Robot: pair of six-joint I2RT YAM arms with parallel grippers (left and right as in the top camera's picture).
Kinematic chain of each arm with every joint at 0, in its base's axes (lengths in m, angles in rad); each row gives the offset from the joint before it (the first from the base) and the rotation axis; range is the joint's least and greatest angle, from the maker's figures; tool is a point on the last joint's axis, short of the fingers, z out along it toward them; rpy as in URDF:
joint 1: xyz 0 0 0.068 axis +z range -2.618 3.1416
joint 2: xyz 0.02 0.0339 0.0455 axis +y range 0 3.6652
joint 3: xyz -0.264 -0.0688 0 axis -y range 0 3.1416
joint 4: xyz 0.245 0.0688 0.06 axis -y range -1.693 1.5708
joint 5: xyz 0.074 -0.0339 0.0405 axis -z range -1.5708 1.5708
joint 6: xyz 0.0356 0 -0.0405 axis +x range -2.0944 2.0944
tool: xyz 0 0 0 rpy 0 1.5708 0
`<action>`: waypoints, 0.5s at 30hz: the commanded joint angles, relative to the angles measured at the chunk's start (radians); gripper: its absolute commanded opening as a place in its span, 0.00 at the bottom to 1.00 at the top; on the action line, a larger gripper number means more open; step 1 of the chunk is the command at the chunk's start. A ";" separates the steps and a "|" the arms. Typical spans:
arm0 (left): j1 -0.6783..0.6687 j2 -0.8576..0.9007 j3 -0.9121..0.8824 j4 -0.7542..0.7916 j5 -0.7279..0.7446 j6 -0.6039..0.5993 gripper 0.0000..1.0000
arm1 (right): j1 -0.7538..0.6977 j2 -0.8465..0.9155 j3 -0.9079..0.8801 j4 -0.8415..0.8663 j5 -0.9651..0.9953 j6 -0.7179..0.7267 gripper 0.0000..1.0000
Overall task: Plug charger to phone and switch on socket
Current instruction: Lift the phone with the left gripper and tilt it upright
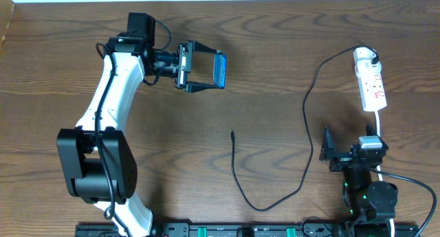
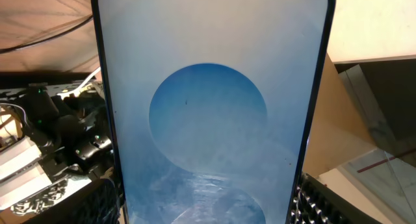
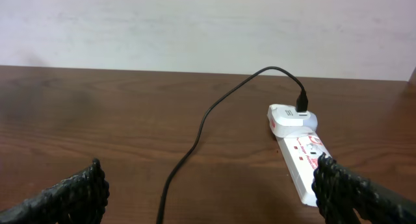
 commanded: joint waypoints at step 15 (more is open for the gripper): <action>0.002 -0.032 0.016 0.001 0.050 -0.021 0.07 | 0.009 -0.005 -0.002 -0.005 0.005 0.007 0.99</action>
